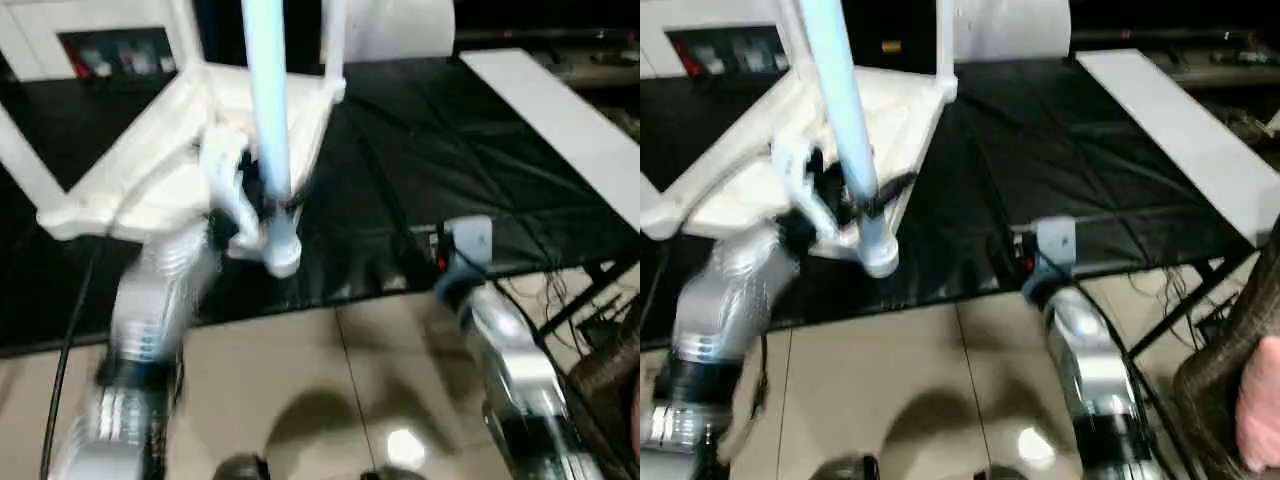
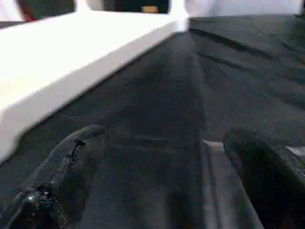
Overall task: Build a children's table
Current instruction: Rotate table base
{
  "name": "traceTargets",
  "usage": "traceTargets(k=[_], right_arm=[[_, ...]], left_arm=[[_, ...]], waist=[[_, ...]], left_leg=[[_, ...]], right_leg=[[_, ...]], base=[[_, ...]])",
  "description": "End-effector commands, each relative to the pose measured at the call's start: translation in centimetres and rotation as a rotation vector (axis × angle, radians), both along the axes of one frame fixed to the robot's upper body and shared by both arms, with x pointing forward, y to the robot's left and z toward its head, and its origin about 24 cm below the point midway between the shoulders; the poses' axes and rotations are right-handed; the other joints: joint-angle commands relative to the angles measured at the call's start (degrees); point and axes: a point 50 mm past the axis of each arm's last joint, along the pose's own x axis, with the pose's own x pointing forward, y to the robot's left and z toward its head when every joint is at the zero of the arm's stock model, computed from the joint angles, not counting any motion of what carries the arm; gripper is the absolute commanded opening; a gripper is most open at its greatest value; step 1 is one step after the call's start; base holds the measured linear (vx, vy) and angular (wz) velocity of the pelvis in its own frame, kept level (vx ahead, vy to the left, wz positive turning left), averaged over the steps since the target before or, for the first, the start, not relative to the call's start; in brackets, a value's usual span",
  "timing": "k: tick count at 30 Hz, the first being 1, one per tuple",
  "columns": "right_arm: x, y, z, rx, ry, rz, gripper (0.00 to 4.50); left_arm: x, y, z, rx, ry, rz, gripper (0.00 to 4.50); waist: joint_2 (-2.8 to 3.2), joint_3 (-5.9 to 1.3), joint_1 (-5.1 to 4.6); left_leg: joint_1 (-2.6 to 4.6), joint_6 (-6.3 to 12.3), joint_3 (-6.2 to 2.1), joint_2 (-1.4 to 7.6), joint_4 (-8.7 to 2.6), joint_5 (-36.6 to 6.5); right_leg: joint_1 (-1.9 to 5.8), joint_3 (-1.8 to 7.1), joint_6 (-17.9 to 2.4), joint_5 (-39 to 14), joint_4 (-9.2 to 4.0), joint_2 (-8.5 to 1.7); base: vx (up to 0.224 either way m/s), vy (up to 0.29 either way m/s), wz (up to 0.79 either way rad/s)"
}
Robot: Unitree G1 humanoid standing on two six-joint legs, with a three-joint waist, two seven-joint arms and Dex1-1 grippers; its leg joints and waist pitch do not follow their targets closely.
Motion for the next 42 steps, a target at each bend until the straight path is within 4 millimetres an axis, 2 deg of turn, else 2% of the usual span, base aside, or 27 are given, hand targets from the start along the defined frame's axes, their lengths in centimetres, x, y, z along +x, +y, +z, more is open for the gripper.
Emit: traceTargets(k=[1,11,15,17,19,20,21,22,23,24,26,27,28,29,30,31,32,33,34,35,36,37,38,39,40,41,42], right_arm=[[-0.7,0.3,0.6,0.015,0.011,0.021,4.5],[-4.4,1.8,1.6,0.05,0.117,0.093,4.5],[-4.8,1.6,2.5,0.067,0.107,0.125,4.5],[-4.9,1.6,2.7,0.063,0.102,0.14,4.5],[-5.0,1.8,2.7,0.038,0.106,0.17,4.5],[-5.0,1.8,2.9,0.02,0.097,0.176,4.5],[-5.0,1.9,2.9,0.025,0.096,0.173,4.5],[-4.9,1.9,3.0,0.034,0.097,0.168,4.5],[-4.9,1.8,3.0,0.035,0.097,0.165,4.5],[-4.7,1.6,3.0,0.011,0.092,0.152,4.5],[-4.7,1.6,3.0,0.011,0.092,0.152,4.5],[-4.7,1.5,2.9,0.009,0.094,0.149,4.5],[-4.7,1.5,2.9,0.007,0.095,0.148,4.5],[-4.7,1.5,2.8,-0.002,0.094,0.155,4.5],[-4.8,1.5,2.8,0.023,0.096,0.149,4.5],[-4.8,1.5,2.8,0.027,0.096,0.148,4.5],[-4.8,1.5,2.8,0.04,0.097,0.143,4.5],[-4.8,1.5,2.8,0.039,0.093,0.144,4.5],[-4.8,1.5,2.8,0.035,0.09,0.144,4.5],[-4.8,1.5,2.8,0.034,0.089,0.144,4.5],[-4.8,1.3,2.7,0.034,0.089,0.139,4.5],[-4.8,1.2,2.7,0.037,0.09,0.137,4.5],[-4.9,1.2,2.6,0.042,0.091,0.135,4.5],[-4.9,1.1,2.5,0.037,0.095,0.132,4.5],[-5.0,1.1,2.4,0.033,0.096,0.137,4.5],[-5.0,1.1,2.4,0.033,0.096,0.139,4.5],[-5.0,1.1,2.4,0.025,0.1,0.145,4.5]], left_arm=[[-0.9,0.7,0.8,-0.021,-0.019,0.056,4.4],[-7.9,3.2,-2.3,0.008,0.115,0.252,4.4],[-9.9,3.7,-2.3,-0.004,0.105,0.375,4.4],[-10.1,3.8,-2.3,-0.007,0.108,0.413,4.4],[-9.6,4.2,-2.2,0.017,0.096,0.458,4.4],[-9.4,4.3,-2.2,0.012,0.099,0.473,4.4],[-9.2,4.5,-2.1,0.02,0.098,0.489,4.4],[-9.1,4.6,-2.1,0.028,0.095,0.502,4.4],[-9.0,4.6,-2.1,0.032,0.093,0.509,4.4],[-8.7,4.6,-2.1,0.038,0.093,0.519,4.4],[-8.7,4.6,-2.1,0.038,0.093,0.519,4.4],[-8.6,4.5,-2.1,0.042,0.091,0.515,4.4],[-8.6,4.5,-2.2,0.045,0.091,0.513,4.4],[-8.5,4.3,-2.2,0.053,0.093,0.5,4.4],[-8.3,4.2,-2.1,0.05,0.088,0.501,4.4],[-8.3,4.2,-2.1,0.047,0.088,0.501,4.4],[-8.3,4.2,-2.1,0.037,0.09,0.501,4.4],[-8.2,4.2,-2.1,0.035,0.091,0.5,4.4],[-8.2,4.1,-2.1,0.046,0.088,0.493,4.4],[-8.2,4.1,-2.1,0.048,0.087,0.492,4.4],[-8.0,4.1,-2.0,0.061,0.08,0.495,4.4],[-7.9,4.1,-2.0,0.057,0.078,0.497,4.4],[-7.9,4.1,-2.0,0.058,0.078,0.496,4.4],[-7.9,4.1,-2.0,0.059,0.078,0.495,4.4],[-7.9,4.2,-2.1,0.064,0.079,0.497,4.4],[-7.9,4.2,-2.1,0.064,0.08,0.498,4.4],[-8.0,4.3,-2.1,0.06,0.083,0.505,4.4]], waist=[[0.24,-4.08,0.09],[0.04,-3.78,0.08],[-0.65,-3.57,-0.06],[-0.68,-3.7,0.08],[-0.82,-3.13,0.08],[-0.92,-2.59,-0.12],[-0.58,-2.94,0.09],[-0.23,-2.77,0.06],[-0.23,-2.77,0.06],[0.47,-2.3,-0.74],[0.5,-2.12,-1.36],[0.8,-2.0,-1.34],[1.15,-2.27,-1.49],[2.36,-2.96,-2.86],[2.28,-2.91,-3.68],[1.77,-3.08,-4.02],[1.74,-3.04,-4.16],[1.54,-2.94,-4.43],[0.67,-2.6,-4.63],[-0.29,-2.5,-4.61],[-2.21,-2.1,-1.74],[-2.27,-3.04,-1.07],[-2.42,-3.6,-0.74],[-2.32,-3.9,-0.49],[-0.36,-4.46,-0.46],[-0.36,-4.46,-0.46],[2.99,-4.02,-2.71]], left_leg=[[1.48,2.26,-0.19,1.63,-3.73,-6.8],[1.87,-2.38,-0.27,1.79,-4.5,-13.8],[1.81,-3.34,-0.39,1.85,-4.66,-16.4],[2.24,-3.79,-0.43,1.7,-4.59,-18.7],[3.37,-4.23,-0.58,1.5,-4.79,-26.7],[1.38,-2.24,-1.67,0.53,-5.48,-29.8],[2.38,-1.95,-1.67,0.31,-4.84,-31.2],[0.81,1.43,-2.44,-1.26,-3.63,-31.9],[0.81,1.43,-2.44,-1.26,-3.63,-31.9],[0.14,2.57,-2.83,-1.74,-2.86,-31.9],[-0.09,2.91,-3.42,-1.7,-2.93,-33.2],[0.18,2.65,-3.64,-1.71,-3.23,-34.3],[0.06,2.91,-4.17,-1.91,-3.92,-34.9],[6.48,-0.04,-4.39,0.72,-4.02,-38.7],[9.59,-1.94,-8.53,3.72,-7.54,-47.9],[10.04,-0.72,-9.91,4.71,-8.48,-48.6],[10.65,3.83,-10.83,5.15,-8.72,-47.5],[10.7,5.97,-10.72,4.89,-8.65,-46.5],[9.82,7.91,-8.65,3.38,-8.29,-45.0],[8.63,7.86,-6.87,1.64,-7.73,-43.2],[3.12,9.51,-2.21,-3.99,2.73,-20.7],[0.43,9.61,-3.45,-2.98,6.18,-13.6],[-2.15,8.49,-4.47,-2.61,7.81,-8.2],[-2.92,8.43,-4.54,-2.82,7.34,-6.4],[-1.78,9.32,-3.48,-2.61,2.1,0.2],[-1.78,9.32,-3.48,-2.61,2.1,0.2],[4.81,10.32,-6.71,0.09,-3.59,-5.1]], right_leg=[[2.67,2.25,-12.5,7.5,-3.69,-3.38],[1.86,2.57,-6.7,-7.0,-5.01,-3.27],[1.73,2.71,-3.9,-12.0,-5.56,-3.33],[1.56,2.74,-2.4,-15.0,-5.69,-3.15],[1.38,2.44,-0.4,-26.6,-6.83,-3.08],[3.17,0.86,1.7,-36.2,-7.7,-4.21],[3.01,0.41,2.1,-39.7,-8.34,-4.39],[5.82,-2.13,2.0,-49.1,-10.14,-6.33],[5.82,-2.13,2.0,-49.1,-10.14,-6.33],[7.95,-4.51,0.5,-50.9,-11.31,-6.84],[9.62,-6.24,-1.0,-48.8,-11.61,-6.62],[9.88,-6.59,-1.4,-47.8,-11.56,-6.22],[11.05,-6.7,-2.4,-43.2,-11.06,-5.15],[6.72,-4.86,-3.4,-38.3,-9.96,-3.23],[5.27,-3.41,-4.3,-19.1,-3.61,-0.51],[4.75,-2.66,-3.3,-13.8,-1.62,-0.56],[3.35,-1.74,-1.0,-8.6,0.45,-0.93],[2.8,-1.47,-0.5,-7.0,0.83,-1.29],[3.09,-0.82,-1.1,-5.3,-0.95,-2.3],[4.35,-0.03,-1.5,-6.1,-3.41,-3.07],[10.64,8.64,-5.1,-33.9,-11.72,-10.18],[13.41,10.09,-7.7,-39.9,-12.48,-12.76],[14.51,9.53,-10.3,-37.6,-11.43,-11.84],[14.78,8.36,-11.6,-32.6,-10.77,-10.02],[13.99,2.92,-12.3,-22.8,-9.96,-4.58],[13.99,2.92,-12.3,-22.8,-9.96,-4.58],[9.72,-2.79,-6.3,-17.6,-6.0,1.44]], base=[[0.0,0.0,0.0],[0.0,0.0,0.0],[0.0,0.0,0.0],[0.0,0.0,0.0],[0.0,0.0,0.0],[0.0,0.0,0.0],[0.0,0.0,0.0],[-0.003,0.034,0.39],[-0.003,0.034,0.39],[0.019,0.061,0.52],[0.063,0.057,0.54],[0.082,0.063,0.58],[0.109,0.052,0.54],[0.109,0.052,0.54],[0.162,0.045,0.26],[0.172,0.043,0.04],[0.172,0.043,0.04],[0.15,0.0,0.01],[0.138,-0.038,0.02],[0.138,-0.038,0.02],[0.148,-0.057,0.11],[0.167,-0.026,0.02],[0.167,-0.026,0.02],[0.18,0.016,-0.08],[0.202,0.025,0.03],[0.202,0.025,0.03],[0.21,0.058,0.05]])
